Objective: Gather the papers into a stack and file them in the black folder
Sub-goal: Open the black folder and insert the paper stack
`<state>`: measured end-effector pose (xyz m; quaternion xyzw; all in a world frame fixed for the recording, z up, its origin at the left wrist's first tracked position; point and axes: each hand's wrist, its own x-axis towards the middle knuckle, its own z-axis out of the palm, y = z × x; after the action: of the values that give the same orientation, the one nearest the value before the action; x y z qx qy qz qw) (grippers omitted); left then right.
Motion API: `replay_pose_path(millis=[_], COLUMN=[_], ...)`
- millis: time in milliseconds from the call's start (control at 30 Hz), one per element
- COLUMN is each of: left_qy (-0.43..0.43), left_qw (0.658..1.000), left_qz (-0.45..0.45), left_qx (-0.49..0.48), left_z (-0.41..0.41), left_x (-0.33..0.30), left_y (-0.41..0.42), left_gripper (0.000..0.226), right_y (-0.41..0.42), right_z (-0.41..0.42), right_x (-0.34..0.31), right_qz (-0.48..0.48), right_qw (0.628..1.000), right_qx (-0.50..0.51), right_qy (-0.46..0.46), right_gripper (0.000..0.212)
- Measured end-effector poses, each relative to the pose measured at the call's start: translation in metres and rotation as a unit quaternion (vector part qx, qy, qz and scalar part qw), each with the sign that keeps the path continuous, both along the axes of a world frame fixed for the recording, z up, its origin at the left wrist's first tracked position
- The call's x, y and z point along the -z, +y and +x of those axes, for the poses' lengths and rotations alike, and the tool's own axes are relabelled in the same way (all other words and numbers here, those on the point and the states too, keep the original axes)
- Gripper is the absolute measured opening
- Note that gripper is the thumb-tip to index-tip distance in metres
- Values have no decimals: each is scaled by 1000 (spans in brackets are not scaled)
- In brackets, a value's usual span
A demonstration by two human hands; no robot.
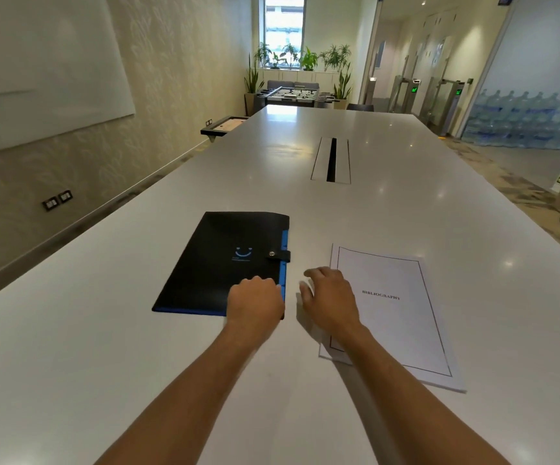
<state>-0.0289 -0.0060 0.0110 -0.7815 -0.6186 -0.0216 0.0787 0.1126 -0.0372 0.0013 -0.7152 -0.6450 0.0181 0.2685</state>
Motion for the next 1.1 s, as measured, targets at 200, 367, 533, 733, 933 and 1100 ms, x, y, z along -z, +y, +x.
replay_pose_path(millis=[200,367,533,733,933,1100], left_qy=[5,-93,-176,-187,-174,-169], left_qw=[999,995,976,979,981,982], left_qz=[-28,9,73,19,-19,-28], left_qx=[33,35,103,80,78,75], left_z=[9,-4,-27,-27,-30,-29], left_x=[4,-10,8,35,40,40], left_y=[-23,-11,20,35,42,42], left_gripper=[40,22,20,41,51,53], right_y=[20,39,57,70,76,75], right_z=[-16,-26,-34,-43,-43,-46], right_x=[3,4,4,6,7,4], right_qz=[-15,-23,-7,15,41,40], right_qw=[998,998,999,994,993,986], right_qx=[-29,-45,-15,19,23,-7], right_qy=[52,21,-42,-105,-109,-160], right_gripper=[41,45,37,38,36,24])
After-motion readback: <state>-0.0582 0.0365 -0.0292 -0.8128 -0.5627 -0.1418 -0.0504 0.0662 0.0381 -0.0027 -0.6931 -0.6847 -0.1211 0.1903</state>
